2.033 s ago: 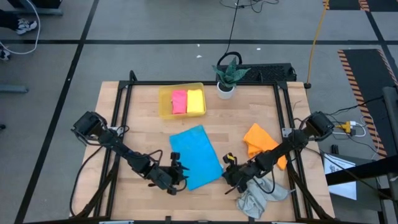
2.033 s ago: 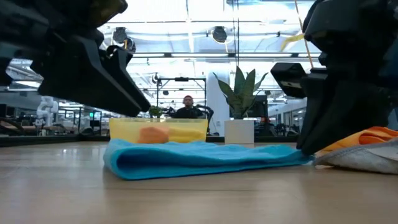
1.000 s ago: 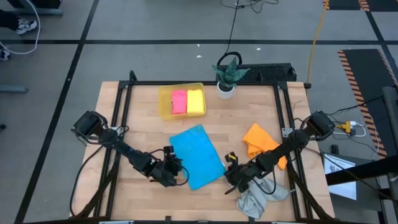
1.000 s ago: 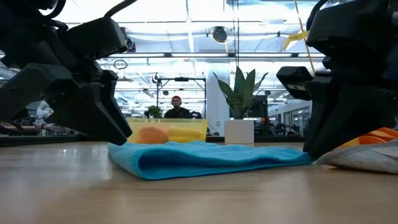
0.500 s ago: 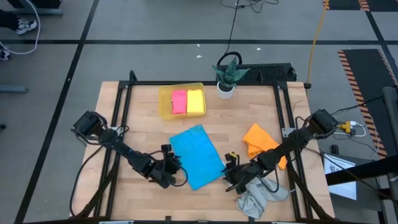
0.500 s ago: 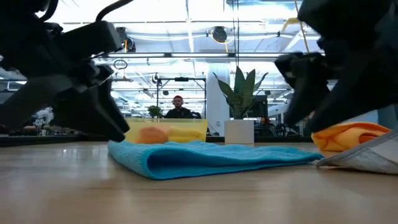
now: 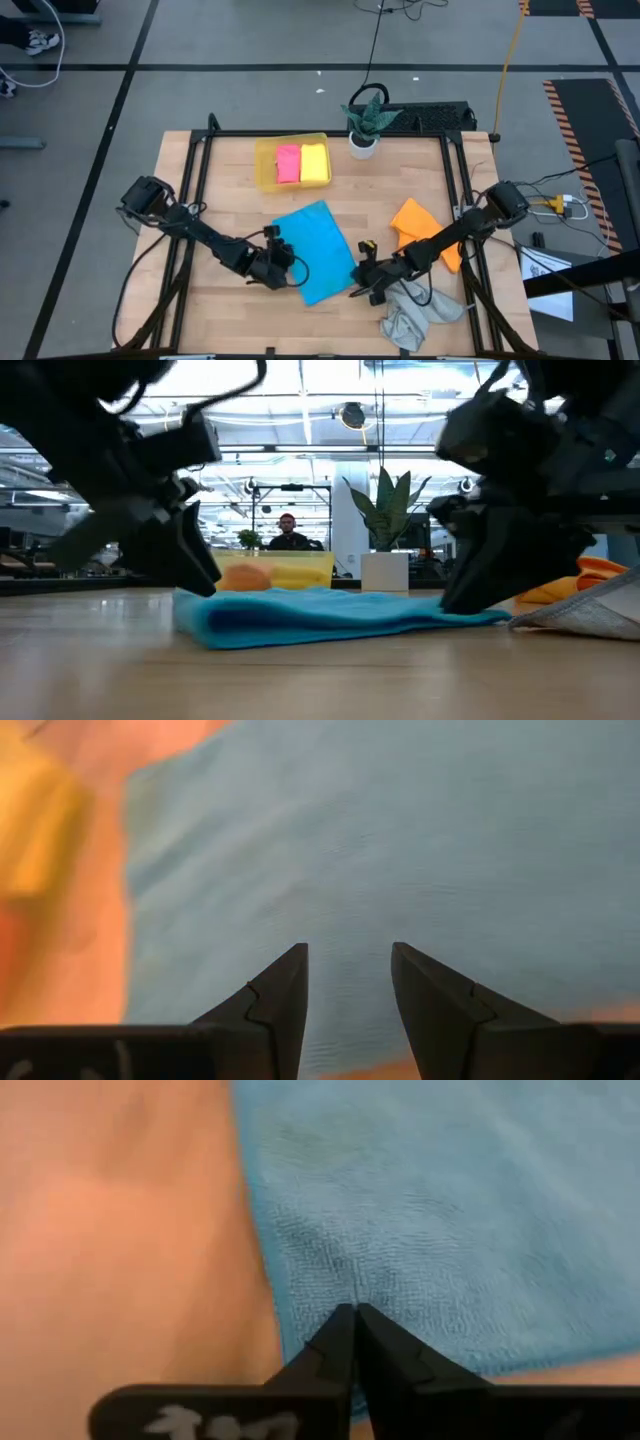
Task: Fold microfiber towels
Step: Fold the blue microfiber cloth
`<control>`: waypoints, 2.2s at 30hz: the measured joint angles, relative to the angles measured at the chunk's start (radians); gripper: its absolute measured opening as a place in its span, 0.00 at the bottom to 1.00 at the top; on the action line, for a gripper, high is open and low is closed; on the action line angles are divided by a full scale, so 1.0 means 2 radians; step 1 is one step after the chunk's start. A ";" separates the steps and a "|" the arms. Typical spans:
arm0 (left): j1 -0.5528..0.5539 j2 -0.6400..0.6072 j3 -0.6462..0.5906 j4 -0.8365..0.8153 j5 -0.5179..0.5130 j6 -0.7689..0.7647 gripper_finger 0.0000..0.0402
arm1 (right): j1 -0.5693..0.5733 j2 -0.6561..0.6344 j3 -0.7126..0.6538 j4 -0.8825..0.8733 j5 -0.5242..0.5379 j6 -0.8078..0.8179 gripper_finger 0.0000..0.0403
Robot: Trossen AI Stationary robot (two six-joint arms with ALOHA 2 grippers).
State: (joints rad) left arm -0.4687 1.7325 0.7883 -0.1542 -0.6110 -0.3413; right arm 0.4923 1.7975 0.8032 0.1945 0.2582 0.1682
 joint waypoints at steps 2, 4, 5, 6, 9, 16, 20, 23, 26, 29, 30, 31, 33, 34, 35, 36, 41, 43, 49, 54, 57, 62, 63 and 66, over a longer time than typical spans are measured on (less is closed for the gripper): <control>0.005 0.000 0.000 -0.026 -0.015 -0.002 0.37 | 0.000 0.021 0.001 0.057 -0.021 0.006 0.02; 0.010 -0.002 0.000 -0.036 -0.033 0.006 0.37 | 0.000 0.042 0.000 0.117 -0.040 0.009 0.03; 0.011 -0.007 0.000 -0.041 -0.038 0.013 0.37 | 0.000 0.050 0.000 0.145 -0.049 0.003 0.03; 0.013 -0.015 -0.001 -0.043 -0.040 0.019 0.37 | 0.000 0.056 0.000 0.164 -0.054 -0.006 0.04; 0.014 -0.041 0.000 -0.038 -0.032 0.020 0.37 | 0.000 0.048 -0.001 0.167 -0.052 -0.033 0.03; -0.047 -0.066 0.000 0.082 -0.018 0.063 0.37 | 0.002 -0.015 -0.001 0.136 -0.025 -0.049 0.05; -0.080 -0.042 0.000 0.186 0.014 0.143 0.37 | 0.007 -0.021 -0.001 0.135 -0.027 -0.066 0.09; -0.091 -0.021 0.000 0.217 0.058 0.162 0.37 | 0.007 -0.016 0.000 0.121 -0.035 -0.062 0.14; -0.095 -0.002 0.000 0.218 0.120 0.180 0.37 | 0.007 -0.013 -0.001 0.104 -0.040 -0.050 0.20; -0.105 0.014 0.000 0.221 0.134 0.217 0.37 | 0.007 -0.013 -0.001 0.107 -0.040 -0.051 0.24; -0.108 0.019 0.000 0.227 0.132 0.228 0.37 | 0.007 -0.013 -0.001 0.106 -0.040 -0.051 0.26; -0.111 0.022 0.000 0.228 0.125 0.233 0.37 | 0.007 -0.013 -0.001 0.106 -0.040 -0.052 0.27; -0.115 0.026 0.000 0.227 0.117 0.232 0.37 | 0.007 -0.013 -0.001 0.106 -0.039 -0.053 0.28; -0.114 0.026 0.000 0.228 0.117 0.227 0.37 | 0.007 -0.013 -0.001 0.106 -0.039 -0.057 0.28; -0.113 0.026 0.000 0.230 0.121 0.220 0.37 | 0.007 -0.013 -0.001 0.105 -0.039 -0.063 0.29; -0.113 0.025 0.001 0.230 0.128 0.214 0.37 | 0.007 -0.013 -0.001 0.106 -0.039 -0.068 0.29; -0.125 0.025 0.013 0.201 0.138 0.204 0.43 | 0.003 -0.013 -0.001 0.106 -0.039 -0.079 0.29; -0.133 0.025 0.012 0.183 0.126 0.204 0.48 | -0.001 -0.013 -0.001 0.109 -0.039 -0.078 0.29; -0.143 0.028 0.012 0.145 0.095 0.188 0.59 | -0.009 -0.013 -0.001 0.126 -0.038 -0.077 0.29; -0.142 0.045 0.012 0.133 0.077 0.192 0.58 | -0.010 -0.013 -0.001 0.123 -0.038 -0.077 0.29; -0.144 0.054 0.014 0.137 0.065 0.209 0.53 | -0.010 -0.013 -0.001 0.120 -0.038 -0.077 0.29; -0.144 0.061 0.014 0.141 0.057 0.240 0.44 | -0.010 -0.013 -0.001 0.117 -0.038 -0.077 0.29; -0.143 0.061 0.014 0.142 0.057 0.244 0.42 | -0.010 -0.013 -0.001 0.117 -0.038 -0.077 0.29; -0.142 0.062 0.014 0.141 0.058 0.251 0.39 | -0.010 -0.013 -0.001 0.115 -0.038 -0.077 0.29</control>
State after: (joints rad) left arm -0.7520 1.8561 0.8162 0.1286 -0.4948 0.1608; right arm 0.4717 1.7718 0.8021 0.4239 0.1818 0.0143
